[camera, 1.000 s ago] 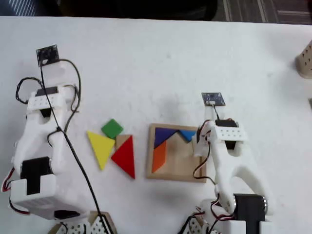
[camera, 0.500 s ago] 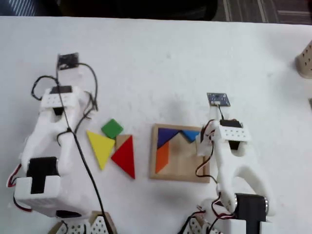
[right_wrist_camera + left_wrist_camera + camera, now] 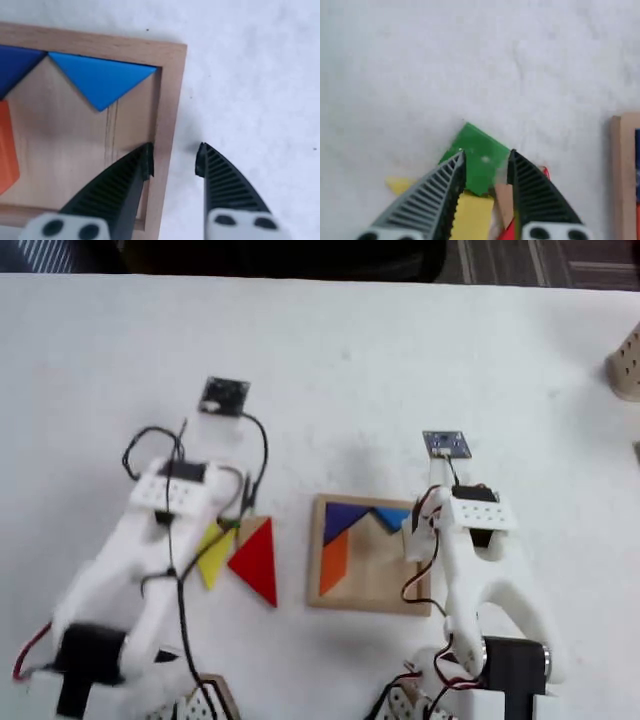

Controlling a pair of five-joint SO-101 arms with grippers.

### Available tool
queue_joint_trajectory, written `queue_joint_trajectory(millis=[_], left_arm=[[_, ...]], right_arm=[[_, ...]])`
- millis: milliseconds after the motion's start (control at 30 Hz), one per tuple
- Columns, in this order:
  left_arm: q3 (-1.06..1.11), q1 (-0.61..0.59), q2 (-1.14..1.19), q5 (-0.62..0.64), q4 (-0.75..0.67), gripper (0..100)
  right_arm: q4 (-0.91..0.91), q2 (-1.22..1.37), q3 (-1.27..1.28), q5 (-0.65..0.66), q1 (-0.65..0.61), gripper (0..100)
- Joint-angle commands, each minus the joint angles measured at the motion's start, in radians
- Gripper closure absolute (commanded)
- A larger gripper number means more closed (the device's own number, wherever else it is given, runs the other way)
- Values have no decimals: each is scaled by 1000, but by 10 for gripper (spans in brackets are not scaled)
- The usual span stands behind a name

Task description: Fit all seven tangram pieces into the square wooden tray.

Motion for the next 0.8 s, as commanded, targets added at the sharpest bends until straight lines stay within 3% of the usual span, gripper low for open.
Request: queue_joint_trajectory(millis=[0, 233, 567, 767], left_arm=[[58, 53, -133, -2, -28, 781], [66, 44, -148, 12, -44, 745], [80, -74, -147, 238, -63, 744], [92, -67, -120, 249, -71, 744]], right_arm=[[5, -10, -37, 14, 16, 854], [5, -4, -37, 14, 16, 854], [5, -2, -35, 14, 16, 854], [5, -2, -35, 14, 16, 854]])
